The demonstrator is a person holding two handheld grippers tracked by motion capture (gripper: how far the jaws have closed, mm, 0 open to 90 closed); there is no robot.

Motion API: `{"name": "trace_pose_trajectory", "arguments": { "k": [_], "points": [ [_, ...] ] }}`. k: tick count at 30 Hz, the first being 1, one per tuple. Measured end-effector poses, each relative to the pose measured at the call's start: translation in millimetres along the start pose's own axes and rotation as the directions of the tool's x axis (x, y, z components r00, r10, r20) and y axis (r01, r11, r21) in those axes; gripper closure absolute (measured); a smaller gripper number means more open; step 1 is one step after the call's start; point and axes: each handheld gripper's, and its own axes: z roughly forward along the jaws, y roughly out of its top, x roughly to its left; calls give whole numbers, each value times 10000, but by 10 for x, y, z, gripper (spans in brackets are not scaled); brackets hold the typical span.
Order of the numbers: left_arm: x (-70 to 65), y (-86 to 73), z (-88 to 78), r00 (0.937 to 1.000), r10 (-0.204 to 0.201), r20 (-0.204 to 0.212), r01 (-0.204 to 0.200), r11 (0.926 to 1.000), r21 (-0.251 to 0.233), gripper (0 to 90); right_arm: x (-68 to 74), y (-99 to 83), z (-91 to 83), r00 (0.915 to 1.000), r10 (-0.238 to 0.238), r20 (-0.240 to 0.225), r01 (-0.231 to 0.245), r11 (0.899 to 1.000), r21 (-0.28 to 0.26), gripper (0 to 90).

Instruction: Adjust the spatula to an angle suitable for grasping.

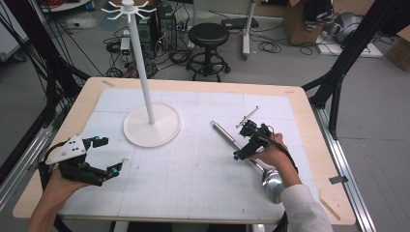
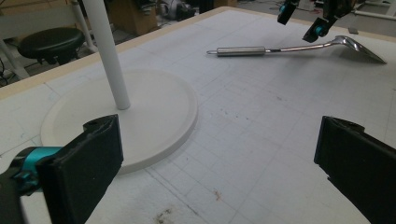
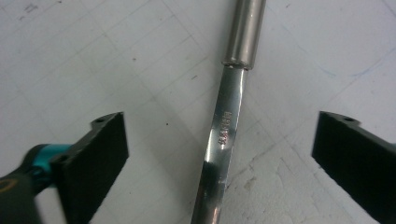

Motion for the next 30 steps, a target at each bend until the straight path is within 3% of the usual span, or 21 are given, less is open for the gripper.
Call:
{"name": "trace_pose_trajectory", "arguments": {
  "k": [6,8,10,15,19,24,30],
  "points": [
    [-1,-1,-1,10000,-2,-2,2,10000,3,18,-24,-15,105,9999,137,38,-137,9999,90,75],
    [0,-1,-1,10000,-9,-1,9,10000,0,17,-33,-20,123,9996,286,-56,-286,9995,108,162],
    [0,-1,1,10000,-21,4,21,10000,-7,17,-46,-22,139,9993,383,9,-383,9992,66,180],
    [-1,-3,3,10000,-3,12,3,10000,18,17,-62,-22,174,9996,289,-63,-287,9992,262,318],
    [-3,-2,3,10000,-14,12,14,10000,2,17,-47,-20,214,9988,486,-82,-483,9980,402,407],
    [-8,-2,1,10000,-6,12,6,10000,-2,17,-58,-27,244,9965,821,-162,-814,9958,417,479],
    [-7,-2,2,10000,-8,15,7,10000,8,18,-76,-38,257,9960,898,1,-897,9953,377,543]
  ]
}}
